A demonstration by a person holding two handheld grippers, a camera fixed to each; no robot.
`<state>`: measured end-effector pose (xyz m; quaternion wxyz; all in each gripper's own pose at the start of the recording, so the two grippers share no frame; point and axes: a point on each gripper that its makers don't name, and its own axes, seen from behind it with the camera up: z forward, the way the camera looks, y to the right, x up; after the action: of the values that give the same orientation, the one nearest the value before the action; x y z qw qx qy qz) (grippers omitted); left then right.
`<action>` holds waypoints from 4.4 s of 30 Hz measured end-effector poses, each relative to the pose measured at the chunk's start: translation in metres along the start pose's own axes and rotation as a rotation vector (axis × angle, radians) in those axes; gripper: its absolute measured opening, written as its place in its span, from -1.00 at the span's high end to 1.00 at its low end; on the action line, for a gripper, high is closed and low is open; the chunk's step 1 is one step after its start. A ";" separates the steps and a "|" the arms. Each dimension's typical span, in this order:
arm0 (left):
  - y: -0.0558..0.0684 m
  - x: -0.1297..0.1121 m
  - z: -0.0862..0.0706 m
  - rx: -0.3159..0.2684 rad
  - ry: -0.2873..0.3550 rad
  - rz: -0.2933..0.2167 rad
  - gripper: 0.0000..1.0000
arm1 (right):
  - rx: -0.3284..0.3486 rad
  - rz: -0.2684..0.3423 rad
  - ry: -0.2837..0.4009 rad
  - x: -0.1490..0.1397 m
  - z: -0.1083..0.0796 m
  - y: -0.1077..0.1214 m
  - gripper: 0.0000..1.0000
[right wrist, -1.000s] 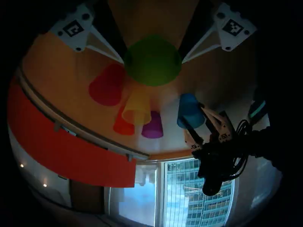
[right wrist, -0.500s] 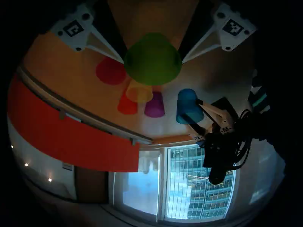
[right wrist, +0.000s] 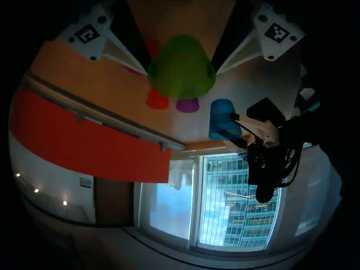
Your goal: Pour water
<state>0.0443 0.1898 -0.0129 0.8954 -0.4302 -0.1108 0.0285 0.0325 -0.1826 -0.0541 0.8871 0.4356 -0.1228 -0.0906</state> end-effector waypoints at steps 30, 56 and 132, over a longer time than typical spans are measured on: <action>-0.014 0.065 -0.018 0.057 0.160 -0.023 -0.67 | -0.038 -0.026 0.212 0.092 0.007 0.011 -0.83; -0.020 0.103 -0.024 0.093 0.208 0.078 -0.68 | 0.006 -0.032 0.224 0.105 0.017 0.003 -0.83; -0.001 0.214 -0.033 0.319 0.163 0.834 -0.68 | 0.208 -0.009 0.217 0.087 0.054 -0.070 -0.82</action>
<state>0.2601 0.1951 0.0054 0.8684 -0.2954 0.1488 0.3695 0.0954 -0.2890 -0.0657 0.8448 0.5330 -0.0329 -0.0336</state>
